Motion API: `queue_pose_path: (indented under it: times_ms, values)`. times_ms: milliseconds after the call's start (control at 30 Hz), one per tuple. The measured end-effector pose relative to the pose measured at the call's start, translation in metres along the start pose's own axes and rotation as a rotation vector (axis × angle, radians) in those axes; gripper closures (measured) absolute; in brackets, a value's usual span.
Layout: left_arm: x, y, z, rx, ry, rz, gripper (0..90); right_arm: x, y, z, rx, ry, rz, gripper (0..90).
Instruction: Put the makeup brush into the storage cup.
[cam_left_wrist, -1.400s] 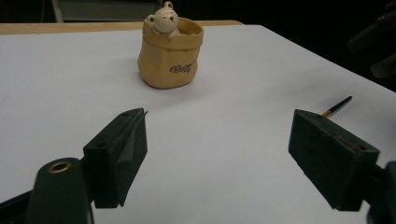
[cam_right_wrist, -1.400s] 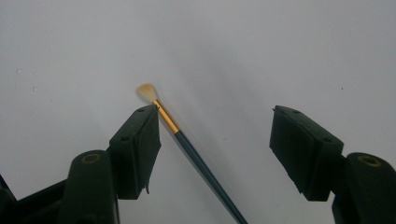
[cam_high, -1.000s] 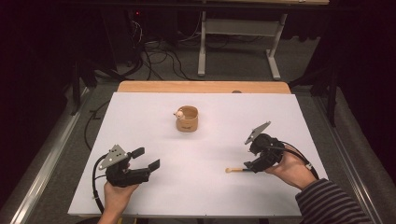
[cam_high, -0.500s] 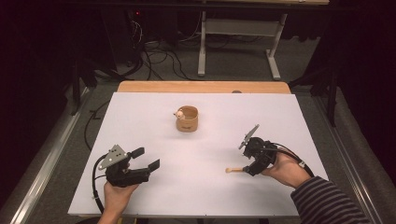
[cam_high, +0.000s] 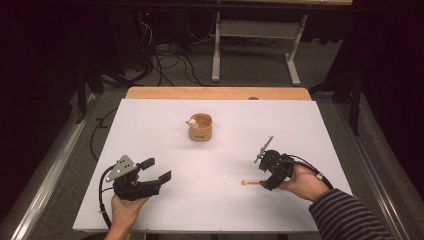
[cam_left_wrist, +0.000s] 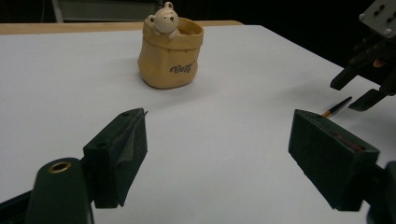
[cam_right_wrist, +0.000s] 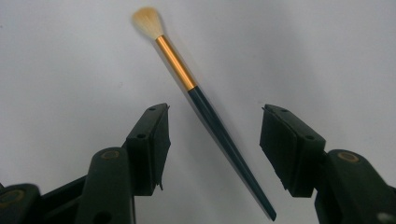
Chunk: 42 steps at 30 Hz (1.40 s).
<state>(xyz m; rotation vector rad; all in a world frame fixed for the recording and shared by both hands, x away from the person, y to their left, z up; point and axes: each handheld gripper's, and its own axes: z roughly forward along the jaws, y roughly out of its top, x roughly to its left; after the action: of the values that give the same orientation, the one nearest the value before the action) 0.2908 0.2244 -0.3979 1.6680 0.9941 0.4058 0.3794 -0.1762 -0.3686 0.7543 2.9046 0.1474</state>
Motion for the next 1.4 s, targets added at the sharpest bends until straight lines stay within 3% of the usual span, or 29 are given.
queue_pose_path:
  times_ms: [733, 1000, 1200, 1400]
  values:
    - [0.000, 0.000, 0.000, -0.001, 0.000, 0.001, 20.4, 0.000, 0.004, 0.018, 0.080, 0.002, -0.013, 45.2]
    - [0.000, 0.000, 0.000, 0.000, 0.001, 0.000, 20.5, -0.003, 0.004, 0.023, 0.112, 0.018, -0.012, 53.0]
    - [0.000, 0.000, 0.000, 0.000, 0.001, 0.000, 20.5, -0.004, 0.005, 0.024, 0.114, 0.048, -0.005, 61.8]
    - [0.000, 0.000, -0.001, -0.001, 0.001, 0.002, 20.5, -0.005, 0.005, 0.023, 0.114, 0.049, -0.006, 68.5]
